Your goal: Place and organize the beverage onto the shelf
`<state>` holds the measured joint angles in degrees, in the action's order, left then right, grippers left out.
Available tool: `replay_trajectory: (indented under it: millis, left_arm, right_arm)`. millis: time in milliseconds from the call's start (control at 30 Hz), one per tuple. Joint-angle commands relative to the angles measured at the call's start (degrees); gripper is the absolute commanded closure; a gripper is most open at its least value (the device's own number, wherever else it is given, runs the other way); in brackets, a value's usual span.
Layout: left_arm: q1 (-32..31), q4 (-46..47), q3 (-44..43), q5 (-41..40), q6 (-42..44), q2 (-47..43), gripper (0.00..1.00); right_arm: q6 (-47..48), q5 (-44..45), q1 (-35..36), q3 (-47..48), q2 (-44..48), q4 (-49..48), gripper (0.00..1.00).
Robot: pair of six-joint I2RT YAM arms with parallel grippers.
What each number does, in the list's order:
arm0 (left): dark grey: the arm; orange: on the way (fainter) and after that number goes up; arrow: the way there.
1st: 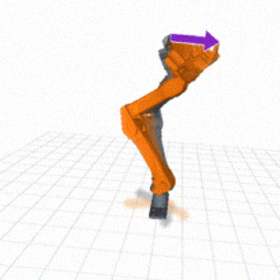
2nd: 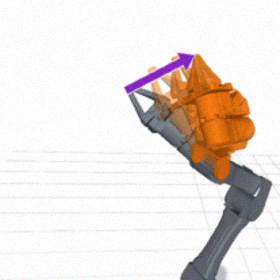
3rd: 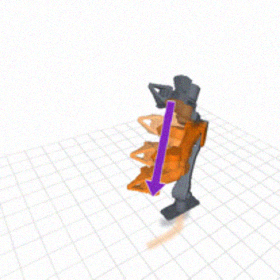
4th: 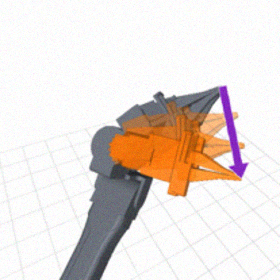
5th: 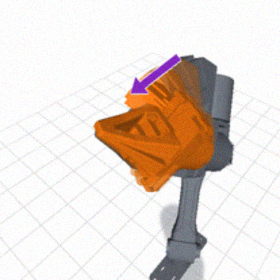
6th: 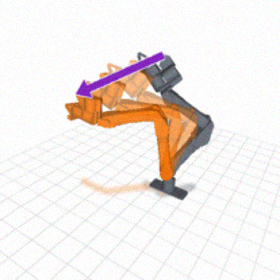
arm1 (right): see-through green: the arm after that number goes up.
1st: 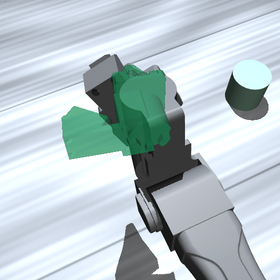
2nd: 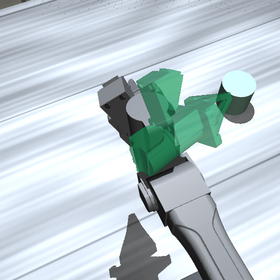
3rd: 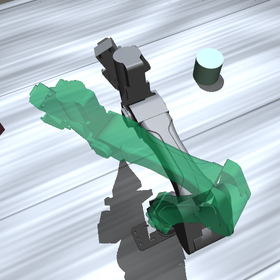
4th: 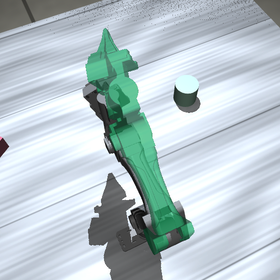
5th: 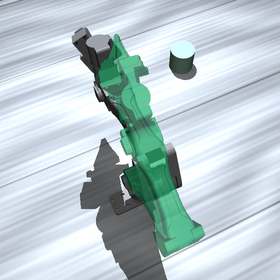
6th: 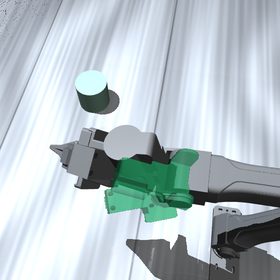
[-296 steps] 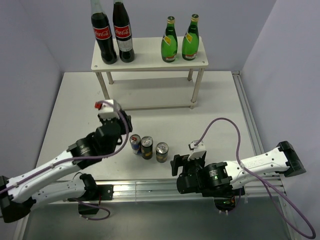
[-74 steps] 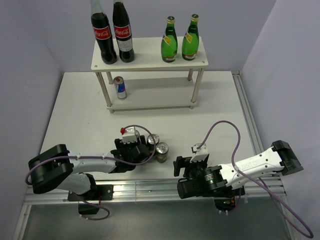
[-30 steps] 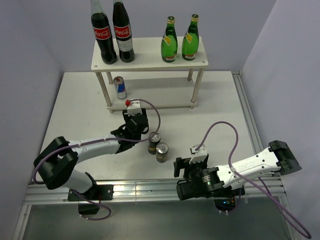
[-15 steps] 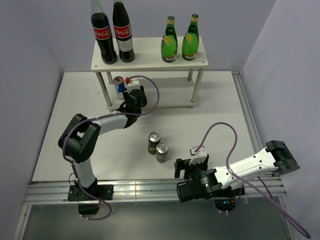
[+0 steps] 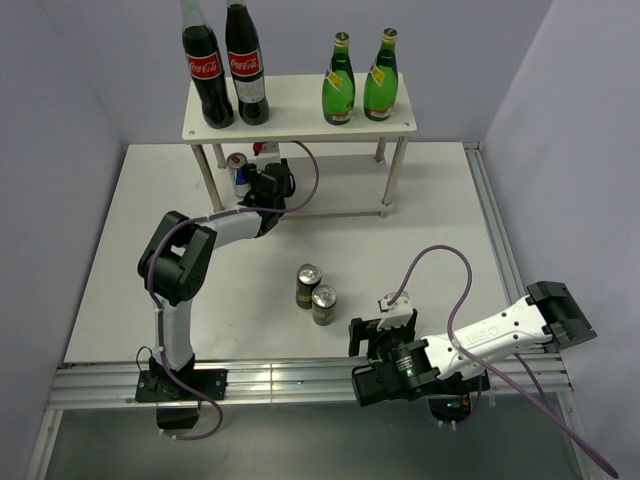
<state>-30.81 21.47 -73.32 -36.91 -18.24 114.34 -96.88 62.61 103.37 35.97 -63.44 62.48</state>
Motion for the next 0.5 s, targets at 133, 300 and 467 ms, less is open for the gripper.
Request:
replay_trajectory:
  millis: [133,300,467]
  left_arm:
    - [0.48,2.52,-3.41,-0.36,-0.04,-0.88,0.73]
    - [0.49,2.08,-2.36,-0.27,-0.3,-1.32,0.47]
    - [0.49,2.26,-1.22,-0.01,-0.57,-1.93,0.28]
  right_arm:
    - [-3.93,3.66,0.69,2.62,-0.81,2.21,0.01]
    - [-4.46,3.84,0.78,2.71,-0.9,2.82,0.01]
    - [-5.25,3.84,0.95,2.88,-1.51,3.44,0.01]
